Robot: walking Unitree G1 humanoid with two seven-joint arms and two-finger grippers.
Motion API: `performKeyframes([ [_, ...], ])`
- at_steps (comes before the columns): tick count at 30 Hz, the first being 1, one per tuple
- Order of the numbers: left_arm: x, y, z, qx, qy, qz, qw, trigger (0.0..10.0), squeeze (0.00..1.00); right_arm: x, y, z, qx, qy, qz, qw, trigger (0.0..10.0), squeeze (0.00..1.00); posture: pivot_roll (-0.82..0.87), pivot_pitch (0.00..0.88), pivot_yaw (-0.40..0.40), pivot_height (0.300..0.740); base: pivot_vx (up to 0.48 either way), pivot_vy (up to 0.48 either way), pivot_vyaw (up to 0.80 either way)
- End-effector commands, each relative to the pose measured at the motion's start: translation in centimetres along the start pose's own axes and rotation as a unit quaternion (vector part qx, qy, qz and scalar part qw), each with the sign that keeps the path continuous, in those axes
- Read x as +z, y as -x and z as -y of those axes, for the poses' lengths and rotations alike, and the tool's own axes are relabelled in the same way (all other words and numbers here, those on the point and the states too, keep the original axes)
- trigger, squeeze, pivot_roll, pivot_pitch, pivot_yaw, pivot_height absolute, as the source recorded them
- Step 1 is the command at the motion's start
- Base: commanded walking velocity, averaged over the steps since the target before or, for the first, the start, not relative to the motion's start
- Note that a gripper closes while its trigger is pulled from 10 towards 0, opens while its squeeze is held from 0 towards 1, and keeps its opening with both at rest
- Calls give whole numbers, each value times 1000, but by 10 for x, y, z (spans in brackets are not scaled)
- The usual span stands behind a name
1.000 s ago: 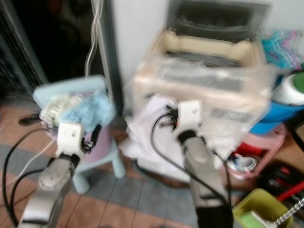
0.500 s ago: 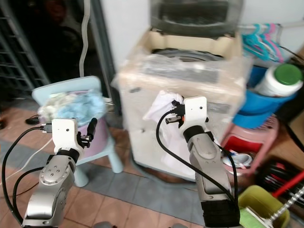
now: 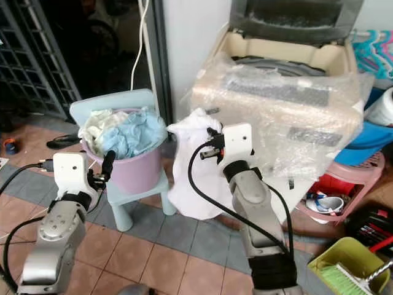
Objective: Clothes washing
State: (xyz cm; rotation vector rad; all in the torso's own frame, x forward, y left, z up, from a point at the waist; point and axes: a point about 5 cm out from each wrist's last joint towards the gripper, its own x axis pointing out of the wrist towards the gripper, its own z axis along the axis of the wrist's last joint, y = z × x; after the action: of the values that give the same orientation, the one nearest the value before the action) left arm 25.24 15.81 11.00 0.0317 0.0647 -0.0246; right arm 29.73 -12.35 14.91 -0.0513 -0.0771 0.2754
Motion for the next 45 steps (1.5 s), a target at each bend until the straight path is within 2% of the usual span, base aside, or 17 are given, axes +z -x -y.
performKeyframes([
  [1,5,0,5,-16,1,11,1000,10000,0,14,-4,9,-15,21,33,999,10000,0,-20,0,28,740,326,0,0],
  [5,3,1,5,-19,2,9,1000,10000,0,34,-16,21,-24,60,70,995,10000,0,-24,0,29,740,341,0,0],
  [10,3,-1,7,-22,4,10,1000,10000,0,40,-27,31,-14,80,77,994,10000,0,-22,0,23,740,336,0,0],
  [19,2,1,8,-21,7,9,1000,10000,0,42,-30,26,7,88,90,992,10000,0,-23,0,23,740,345,0,0],
  [24,4,-1,7,-23,8,12,1000,10000,0,48,-34,25,22,107,102,989,10000,0,-26,0,25,740,350,0,0],
  [28,4,-1,8,-25,9,11,1000,10000,0,55,-40,14,56,128,119,983,10000,0,-23,0,22,740,480,0,0],
  [34,3,0,8,-24,11,11,1000,10000,0,71,-51,6,85,130,145,977,10000,0,-23,0,22,740,480,0,0],
  [36,3,-1,9,-25,11,11,1000,10000,0,84,-59,5,94,132,160,974,10000,0,-19,0,20,740,480,0,0],
  [38,3,-2,9,-26,12,12,1000,10000,0,112,-75,4,109,97,175,974,10000,0,-24,0,17,740,480,0,0],
  [40,3,-3,10,-26,13,13,999,10000,0,119,-79,3,117,98,180,972,10000,0,-24,0,17,740,480,0,0],
  [41,3,-3,11,-27,14,13,999,10000,0,126,-83,3,121,113,187,968,10000,0,-23,0,13,740,326,0,0],
  [42,4,-5,13,-28,17,17,999,10000,0,149,-92,10,109,151,210,960,10000,0,-24,0,11,740,319,0,0],
  [44,6,-5,15,-28,24,23,999,10000,0,177,-100,25,61,173,236,954,10000,0,-25,0,10,740,0,0,0],
  [45,7,-4,17,-29,28,27,999,10000,0,208,-102,50,-19,157,264,952,10000,0,-23,0,5,740,0,0,0],
])
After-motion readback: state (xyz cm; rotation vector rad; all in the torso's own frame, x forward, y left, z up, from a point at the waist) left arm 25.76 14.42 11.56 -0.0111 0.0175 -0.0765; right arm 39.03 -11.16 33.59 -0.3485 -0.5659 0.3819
